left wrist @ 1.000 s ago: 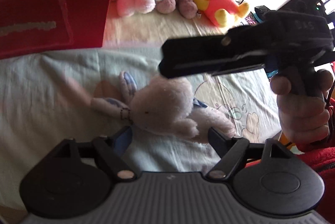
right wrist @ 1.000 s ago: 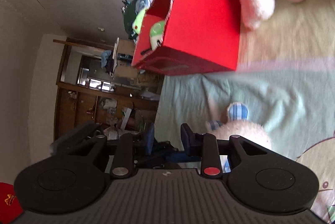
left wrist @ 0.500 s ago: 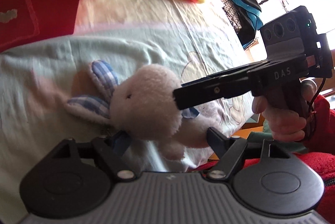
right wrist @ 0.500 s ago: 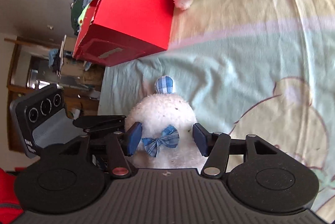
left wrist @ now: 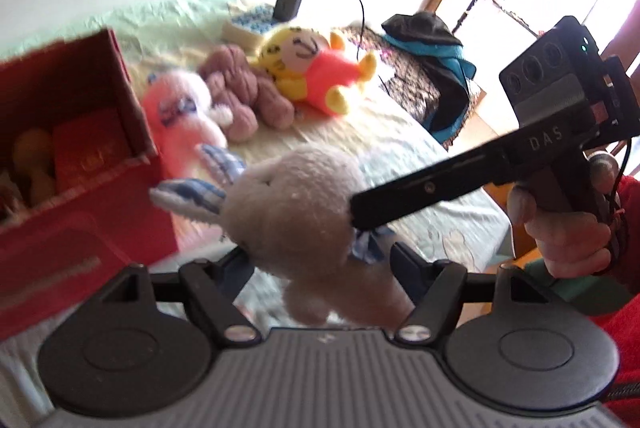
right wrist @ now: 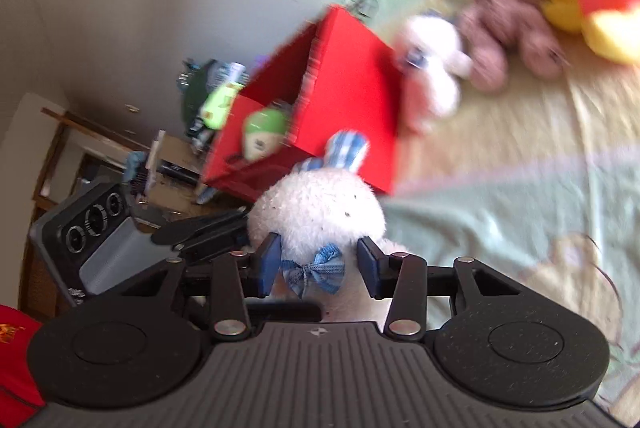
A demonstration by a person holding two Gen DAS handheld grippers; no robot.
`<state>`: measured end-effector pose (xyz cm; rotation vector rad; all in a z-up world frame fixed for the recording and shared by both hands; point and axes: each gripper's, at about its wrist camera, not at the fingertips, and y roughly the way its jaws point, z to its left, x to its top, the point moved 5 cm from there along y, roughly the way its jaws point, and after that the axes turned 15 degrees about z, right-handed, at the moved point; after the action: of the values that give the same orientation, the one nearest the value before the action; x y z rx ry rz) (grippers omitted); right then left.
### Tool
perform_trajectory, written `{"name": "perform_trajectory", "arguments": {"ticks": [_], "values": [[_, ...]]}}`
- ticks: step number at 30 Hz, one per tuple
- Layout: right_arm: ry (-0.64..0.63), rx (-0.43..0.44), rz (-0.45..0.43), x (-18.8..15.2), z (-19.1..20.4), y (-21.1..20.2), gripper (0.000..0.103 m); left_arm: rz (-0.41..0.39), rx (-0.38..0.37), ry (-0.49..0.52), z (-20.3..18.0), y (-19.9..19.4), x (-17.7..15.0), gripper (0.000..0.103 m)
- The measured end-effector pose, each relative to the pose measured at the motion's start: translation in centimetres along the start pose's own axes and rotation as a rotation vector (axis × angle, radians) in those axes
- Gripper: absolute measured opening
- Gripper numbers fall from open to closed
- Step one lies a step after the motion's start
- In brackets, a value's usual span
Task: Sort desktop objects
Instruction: 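Carry the white bunny with the right gripper toward the red box, then lower the white bunny into the red box with the right gripper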
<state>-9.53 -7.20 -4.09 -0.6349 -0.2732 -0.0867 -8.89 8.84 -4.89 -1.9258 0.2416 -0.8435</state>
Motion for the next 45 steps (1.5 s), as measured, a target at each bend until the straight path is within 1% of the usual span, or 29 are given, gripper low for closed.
{"name": "perform_trajectory", "arguments": {"ticks": [2,4,7,9,12,16,19,25,32,35,37,41,45], "values": [[-0.077,-0.03,-0.047,1.1,2.2,0.2,0.044,-0.07,0.036,0.011,0.8,-2.1,1.2,0.074],[-0.107,-0.019,-0.091,2.5,3.9,0.5,0.044,-0.122,0.07,0.01,1.8,-3.7,2.0,0.073],[-0.151,-0.015,-0.135,4.3,5.5,1.4,0.044,-0.184,0.114,0.001,3.1,-5.7,2.6,0.073],[-0.157,0.002,-0.145,5.6,6.1,2.4,0.043,-0.213,0.147,-0.013,4.2,-6.8,2.7,0.073],[-0.167,0.001,-0.157,7.1,6.9,4.4,0.043,-0.227,0.173,-0.057,6.4,-7.6,2.7,0.073],[-0.158,0.004,-0.157,8.7,7.3,7.0,0.043,-0.222,0.226,-0.086,9.2,-7.9,2.6,0.073],[-0.142,-0.015,-0.153,9.8,7.3,8.8,0.043,-0.201,0.25,-0.111,11.6,-7.5,2.8,0.074],[-0.085,-0.054,-0.169,11.4,6.2,12.0,0.043,-0.153,0.254,-0.148,15.6,-6.0,2.9,0.074],[-0.074,-0.11,-0.18,11.7,5.5,14.0,0.043,-0.111,0.261,-0.132,17.4,-4.5,2.6,0.074],[-0.068,-0.14,-0.169,11.9,5.0,14.8,0.043,-0.083,0.281,-0.109,17.7,-3.6,2.6,0.074],[-0.082,-0.171,-0.162,12.1,5.0,15.3,0.04,-0.068,0.292,-0.102,18.2,-3.2,2.5,0.074],[-0.082,-0.204,-0.13,12.6,4.8,16.6,0.04,-0.032,0.323,-0.095,19.1,-2.5,2.2,0.074],[-0.047,-0.231,-0.076,12.9,4.7,17.8,0.04,-0.01,0.362,-0.07,19.3,-2.1,1.6,0.074]]}}
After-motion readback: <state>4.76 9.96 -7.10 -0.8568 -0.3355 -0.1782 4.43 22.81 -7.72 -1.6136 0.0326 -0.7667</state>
